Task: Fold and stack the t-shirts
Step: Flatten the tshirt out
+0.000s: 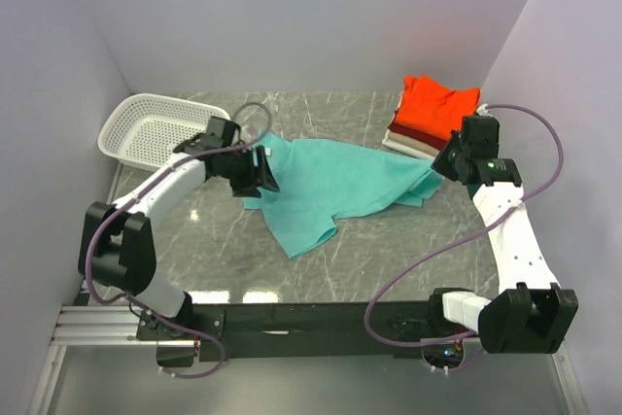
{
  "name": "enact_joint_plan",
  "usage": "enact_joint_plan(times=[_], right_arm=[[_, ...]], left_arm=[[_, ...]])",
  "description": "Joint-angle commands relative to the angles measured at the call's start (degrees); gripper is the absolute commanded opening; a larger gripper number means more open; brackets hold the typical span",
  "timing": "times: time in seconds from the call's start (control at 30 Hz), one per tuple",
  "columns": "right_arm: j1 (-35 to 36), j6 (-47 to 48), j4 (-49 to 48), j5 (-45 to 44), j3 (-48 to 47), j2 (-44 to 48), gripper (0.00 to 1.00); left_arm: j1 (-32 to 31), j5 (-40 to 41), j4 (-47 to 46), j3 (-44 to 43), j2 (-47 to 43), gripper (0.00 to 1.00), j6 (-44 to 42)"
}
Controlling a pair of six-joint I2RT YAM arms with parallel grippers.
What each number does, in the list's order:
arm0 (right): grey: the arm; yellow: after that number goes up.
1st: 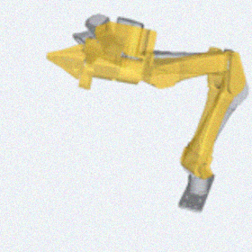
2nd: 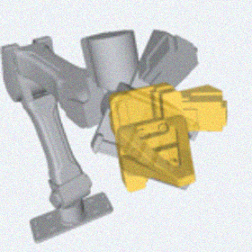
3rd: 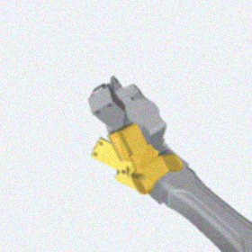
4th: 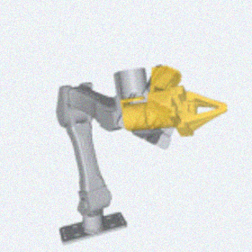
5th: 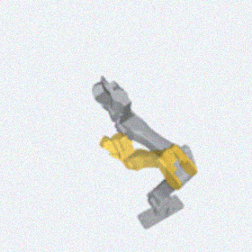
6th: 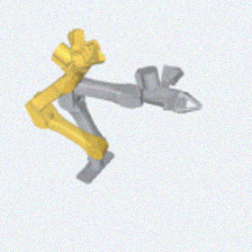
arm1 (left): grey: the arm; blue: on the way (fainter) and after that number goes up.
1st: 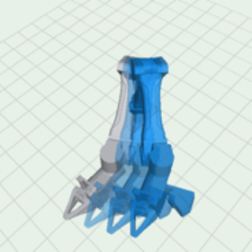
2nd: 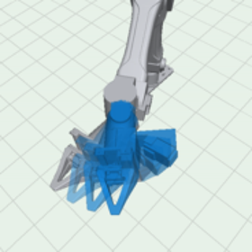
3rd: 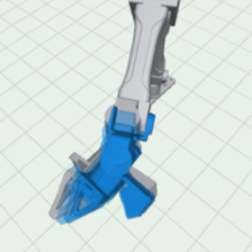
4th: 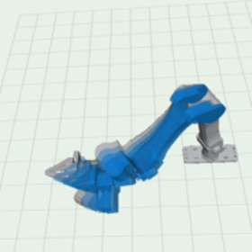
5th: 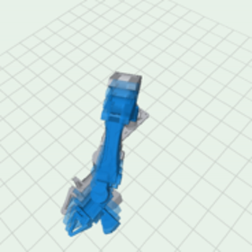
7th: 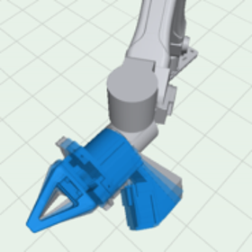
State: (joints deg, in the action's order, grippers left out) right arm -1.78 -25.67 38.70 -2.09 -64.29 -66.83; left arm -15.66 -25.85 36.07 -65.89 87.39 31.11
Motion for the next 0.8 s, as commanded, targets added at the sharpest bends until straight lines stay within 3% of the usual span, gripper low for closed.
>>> enact_joint_plan(times=[0.0, 0.17, 0.47, 0.77], right_arm=[[-0.24, -0.52, -2.93, 1.73, 1.98, 0.12, 0.0], [-0.33, -0.08, -3.01, 1.91, 4.26, 0.73, 0.0], [-0.24, -0.7, -4.51, 4.81, 8.74, 2.93, 0.0], [-0.24, 0.09, -4.16, 5.43, 10.42, 5.21, 0.0]], left_arm=[[-5.95, -0.17, -0.92, 1.72, 2.52, 0.65, 0.53], [-10.26, 2.64, 0.32, 7.16, 2.0, 0.6, 1.75], [-17.38, 2.91, -4.08, 15.17, -1.96, 0.6, 9.39], [-20.99, 2.73, -7.86, 15.27, 1.19, 0.61, 12.13]])
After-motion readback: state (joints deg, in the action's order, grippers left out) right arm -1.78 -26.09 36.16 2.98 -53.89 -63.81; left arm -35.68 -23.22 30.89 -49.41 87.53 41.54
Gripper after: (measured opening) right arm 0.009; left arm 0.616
